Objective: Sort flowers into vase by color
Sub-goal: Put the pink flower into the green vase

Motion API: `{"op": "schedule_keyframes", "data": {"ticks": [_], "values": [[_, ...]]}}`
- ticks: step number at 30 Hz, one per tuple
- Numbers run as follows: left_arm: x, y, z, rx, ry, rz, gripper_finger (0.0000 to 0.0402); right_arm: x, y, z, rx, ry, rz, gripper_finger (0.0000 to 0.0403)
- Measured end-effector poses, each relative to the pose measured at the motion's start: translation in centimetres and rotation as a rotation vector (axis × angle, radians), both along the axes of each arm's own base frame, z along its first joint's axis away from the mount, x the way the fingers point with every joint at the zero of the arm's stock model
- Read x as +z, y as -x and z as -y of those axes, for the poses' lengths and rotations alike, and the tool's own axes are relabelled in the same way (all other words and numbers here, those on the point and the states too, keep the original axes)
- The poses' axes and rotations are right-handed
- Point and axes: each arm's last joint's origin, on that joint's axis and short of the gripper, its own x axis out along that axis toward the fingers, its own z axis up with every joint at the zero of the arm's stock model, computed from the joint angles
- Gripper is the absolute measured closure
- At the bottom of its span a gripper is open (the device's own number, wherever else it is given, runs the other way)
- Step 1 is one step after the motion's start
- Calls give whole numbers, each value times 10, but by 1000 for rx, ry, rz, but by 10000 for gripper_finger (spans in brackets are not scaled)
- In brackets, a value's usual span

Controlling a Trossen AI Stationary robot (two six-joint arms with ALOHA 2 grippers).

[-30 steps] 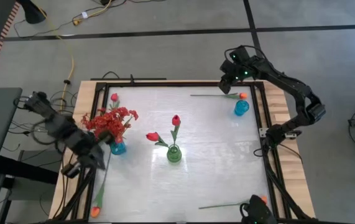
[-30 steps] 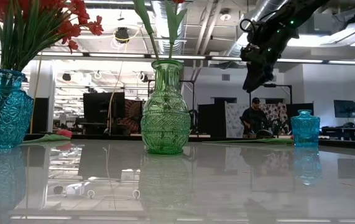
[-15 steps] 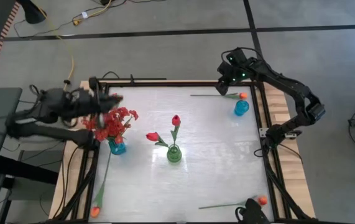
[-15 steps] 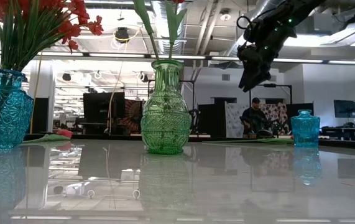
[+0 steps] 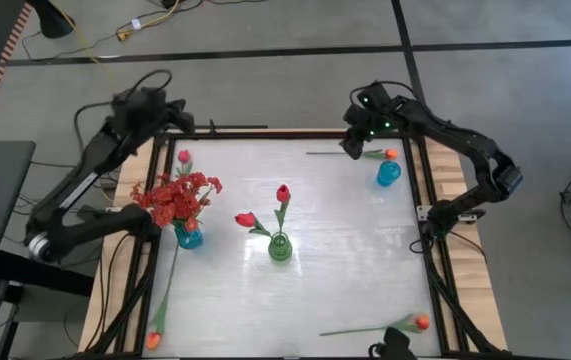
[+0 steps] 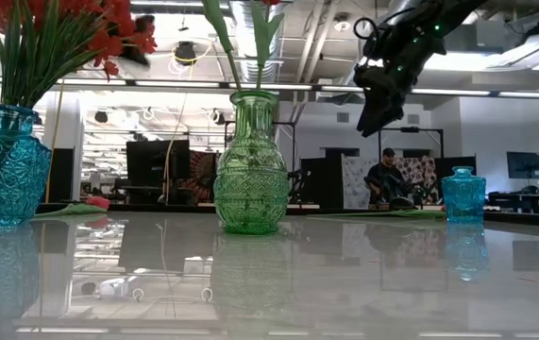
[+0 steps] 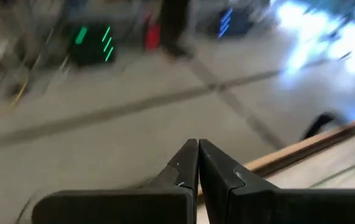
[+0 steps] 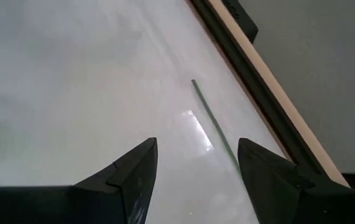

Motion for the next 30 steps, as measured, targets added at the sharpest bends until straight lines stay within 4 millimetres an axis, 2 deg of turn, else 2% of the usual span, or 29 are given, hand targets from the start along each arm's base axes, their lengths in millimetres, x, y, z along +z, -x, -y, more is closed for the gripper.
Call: {"op": "schedule_keyframes", "data": {"ticks": [3, 7, 12, 14, 18, 22, 27, 30], "values": [[-11, 3, -20, 44, 56, -46, 402, 0, -3, -3, 35, 14, -6, 153], [-28, -2, -32, 45, 153, -116, 402, 0, -7, -8, 56, 8, -12, 153], [-48, -5, -38, 55, 321, -158, 401, -2, -12, -18, 93, -16, -37, 153], [-58, -6, -37, 44, 427, -180, 401, -3, -14, -22, 98, -29, -38, 153], [-70, -8, -36, 27, 529, -234, 402, -3, -19, -28, 79, -62, -24, 153], [-78, -11, -44, 52, 576, -218, 401, -3, -23, -33, 45, -102, -11, 153], [-93, -16, -52, 63, 629, -300, 401, -3, -29, -42, 28, -141, 0, 153], [-95, -14, -46, 16, 699, -305, 401, -3, -32, -47, 4, -175, 8, 153]]}}
